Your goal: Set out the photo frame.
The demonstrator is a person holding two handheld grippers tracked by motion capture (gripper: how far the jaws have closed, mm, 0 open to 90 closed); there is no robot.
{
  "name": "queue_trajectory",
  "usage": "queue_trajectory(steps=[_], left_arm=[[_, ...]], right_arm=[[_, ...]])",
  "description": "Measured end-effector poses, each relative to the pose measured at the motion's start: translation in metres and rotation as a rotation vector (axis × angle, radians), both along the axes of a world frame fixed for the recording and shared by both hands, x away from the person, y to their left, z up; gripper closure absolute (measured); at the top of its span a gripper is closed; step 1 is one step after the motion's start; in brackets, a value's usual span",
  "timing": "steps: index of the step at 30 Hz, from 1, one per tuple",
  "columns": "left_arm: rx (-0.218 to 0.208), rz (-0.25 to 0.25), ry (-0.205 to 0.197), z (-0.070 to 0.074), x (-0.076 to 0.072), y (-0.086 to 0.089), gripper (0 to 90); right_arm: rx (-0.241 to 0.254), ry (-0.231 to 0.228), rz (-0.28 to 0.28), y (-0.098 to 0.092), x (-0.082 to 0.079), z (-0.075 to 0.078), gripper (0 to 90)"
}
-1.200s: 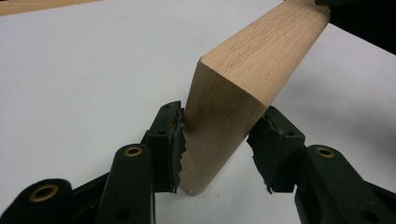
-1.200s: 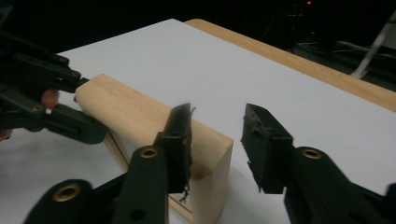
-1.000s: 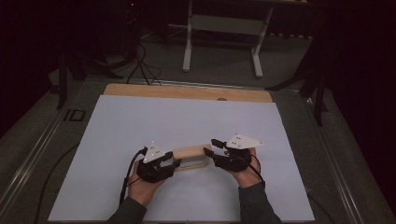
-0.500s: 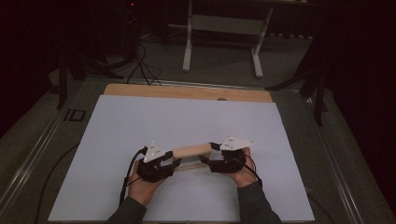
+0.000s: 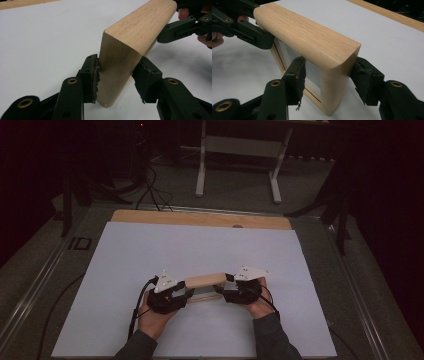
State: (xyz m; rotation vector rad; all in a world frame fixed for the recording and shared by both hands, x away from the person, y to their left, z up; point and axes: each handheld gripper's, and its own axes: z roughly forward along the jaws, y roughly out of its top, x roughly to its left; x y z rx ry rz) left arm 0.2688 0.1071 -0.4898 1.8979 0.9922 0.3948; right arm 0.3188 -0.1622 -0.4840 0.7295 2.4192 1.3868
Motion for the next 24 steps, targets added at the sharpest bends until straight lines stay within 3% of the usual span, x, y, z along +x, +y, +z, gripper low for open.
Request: queue_trajectory(steps=[11,24], left_arm=[[0.019,-0.023,-0.02,0.007,0.001,-0.001,57.3],[0.012,-0.037,-0.019,0.009,0.011,-0.003,56.7]], right_arm=[[0.004,-0.012,-0.007,-0.002,-0.001,0.002,46.6],[0.016,-0.025,-0.034,-0.004,-0.002,0.006,49.4]])
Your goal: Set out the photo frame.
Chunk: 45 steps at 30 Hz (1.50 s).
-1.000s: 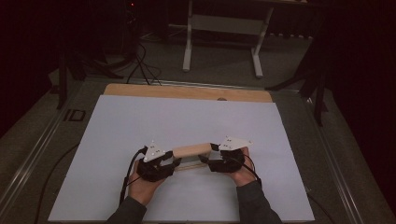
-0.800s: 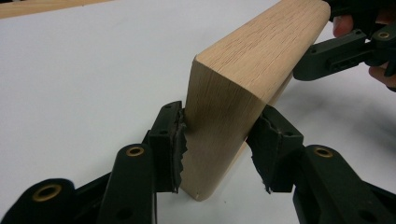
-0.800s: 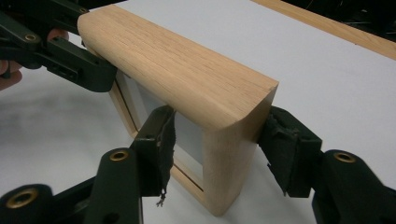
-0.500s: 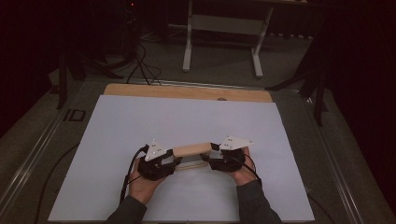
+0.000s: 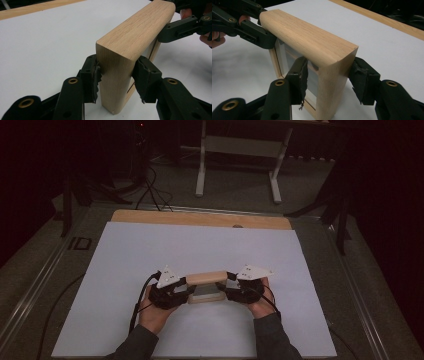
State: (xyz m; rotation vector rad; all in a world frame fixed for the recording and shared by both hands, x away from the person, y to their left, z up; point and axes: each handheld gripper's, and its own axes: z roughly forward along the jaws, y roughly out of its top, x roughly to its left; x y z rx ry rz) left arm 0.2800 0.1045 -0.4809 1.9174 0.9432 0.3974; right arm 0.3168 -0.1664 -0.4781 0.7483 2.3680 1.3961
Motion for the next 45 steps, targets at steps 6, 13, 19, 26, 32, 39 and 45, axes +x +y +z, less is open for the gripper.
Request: queue_trajectory(steps=[6,13,19,26,32,39,45], left_arm=[[-0.015,-0.018,-0.011,0.004,0.011,0.003,55.9],[0.019,-0.039,-0.034,0.005,0.02,0.003,55.1],[0.055,-0.039,-0.056,0.002,0.025,0.002,54.2],[0.085,-0.033,-0.069,0.002,0.031,0.005,53.7],[0.082,-0.031,-0.077,0.002,0.039,0.005,53.4],[0.077,-0.026,-0.084,0.003,0.048,0.006,53.0],[0.075,-0.021,-0.086,0.002,0.055,0.007,52.7]], right_arm=[[0.008,-0.025,-0.037,0.002,0.0,0.006,49.8],[0.0,-0.031,-0.05,0.003,0.004,0.005,50.7],[-0.016,-0.028,-0.058,0.006,0.008,0.001,50.7],[-0.01,-0.023,-0.066,0.011,0.014,-0.004,50.7],[0.009,-0.016,-0.08,0.012,0.02,-0.006,50.5],[0.015,-0.015,-0.097,0.015,0.029,-0.005,50.3],[0.005,-0.009,-0.106,0.018,0.035,-0.004,50.1]])
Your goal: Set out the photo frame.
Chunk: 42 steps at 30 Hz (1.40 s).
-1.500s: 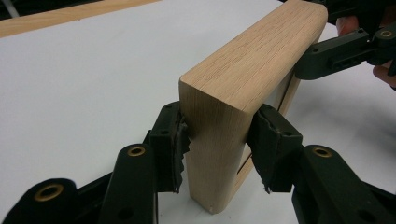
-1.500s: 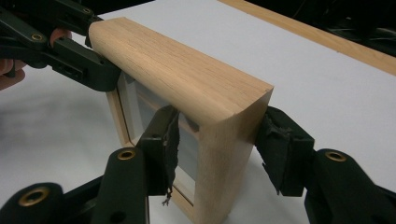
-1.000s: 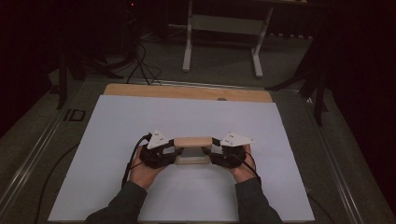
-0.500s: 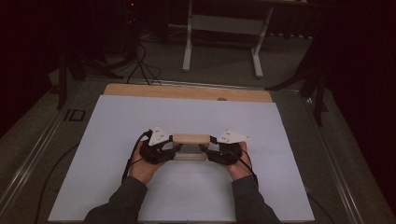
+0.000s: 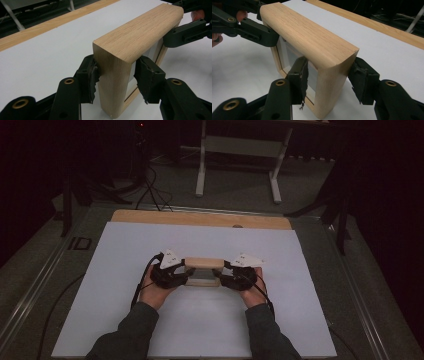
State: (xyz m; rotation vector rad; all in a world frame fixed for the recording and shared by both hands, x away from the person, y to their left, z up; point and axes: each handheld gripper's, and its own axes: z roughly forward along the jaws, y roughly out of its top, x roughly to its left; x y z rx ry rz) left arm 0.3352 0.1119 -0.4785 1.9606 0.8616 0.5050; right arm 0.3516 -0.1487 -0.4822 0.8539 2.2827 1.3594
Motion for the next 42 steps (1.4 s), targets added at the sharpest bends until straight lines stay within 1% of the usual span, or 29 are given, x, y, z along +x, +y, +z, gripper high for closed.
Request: queue_trajectory(steps=[6,10,13,14,21,31,37,40,42], left_arm=[[-0.012,0.013,0.001,0.0,0.007,0.004,52.4],[-0.024,0.022,0.012,-0.002,0.011,0.006,52.2],[-0.023,0.028,0.017,-0.003,0.012,0.007,52.1],[-0.031,0.032,0.021,-0.004,0.013,0.007,52.1],[-0.056,0.037,0.032,-0.006,0.017,0.007,51.7],[-0.071,0.044,0.045,-0.007,0.02,0.004,50.9],[-0.085,0.045,0.055,-0.008,0.023,0.004,50.7],[-0.089,0.053,0.053,-0.01,0.025,0.003,49.6],[-0.084,0.054,0.052,-0.011,0.027,0.002,48.8]], right_arm=[[0.008,0.005,-0.008,0.005,0.008,0.001,49.6],[0.004,0.01,-0.009,0.008,0.013,0.001,49.5],[0.003,0.014,-0.011,0.011,0.015,0.0,49.2],[0.003,0.015,-0.01,0.011,0.016,0.0,49.1],[0.013,0.02,-0.022,0.01,0.019,-0.001,49.0],[0.028,0.033,-0.035,0.008,0.021,-0.002,48.5],[0.042,0.04,-0.04,0.006,0.023,-0.003,48.4],[0.065,0.049,-0.05,0.006,0.025,-0.005,48.3],[0.082,0.058,-0.06,0.006,0.026,-0.006,48.3]])
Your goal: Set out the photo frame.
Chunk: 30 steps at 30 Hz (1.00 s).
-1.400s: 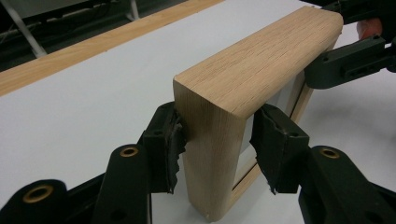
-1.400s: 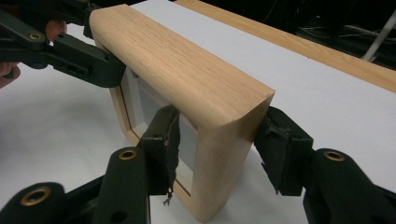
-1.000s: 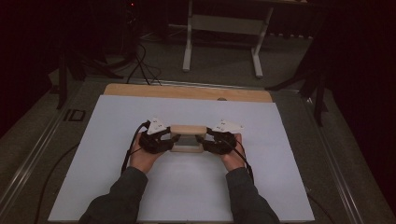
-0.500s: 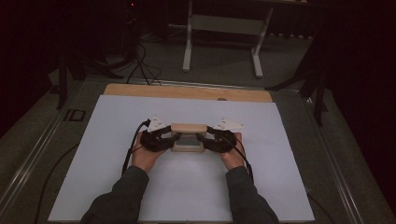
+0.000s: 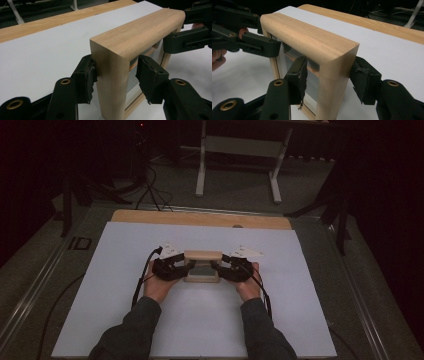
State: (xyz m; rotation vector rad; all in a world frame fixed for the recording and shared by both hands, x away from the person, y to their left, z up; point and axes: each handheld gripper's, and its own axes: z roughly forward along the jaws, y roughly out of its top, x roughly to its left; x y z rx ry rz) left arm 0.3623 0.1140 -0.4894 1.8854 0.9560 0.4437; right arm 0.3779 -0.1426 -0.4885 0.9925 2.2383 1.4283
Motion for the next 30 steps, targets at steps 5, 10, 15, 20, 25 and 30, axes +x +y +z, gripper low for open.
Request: queue_trajectory(steps=[5,10,15,20,25,30], left_arm=[[0.002,0.005,0.008,-0.003,0.002,-0.001,47.7],[-0.002,0.009,0.02,-0.005,0.003,-0.002,47.1],[0.009,0.012,0.033,-0.007,0.005,-0.001,47.6],[0.011,0.022,0.041,-0.008,0.005,-0.002,48.1],[0.005,0.03,0.053,-0.009,0.006,-0.001,47.9],[-0.001,0.032,0.064,-0.009,0.006,0.0,47.7]], right_arm=[[0.002,0.008,-0.01,0.0,0.002,-0.002,48.6],[-0.01,0.024,-0.015,-0.001,0.002,-0.006,49.5],[-0.02,0.036,-0.01,-0.003,0.001,-0.009,50.4],[-0.025,0.051,-0.008,-0.005,0.001,-0.013,51.5],[-0.028,0.056,-0.005,-0.007,0.001,-0.014,52.4],[-0.03,0.055,-0.004,-0.008,0.001,-0.015,52.3]])
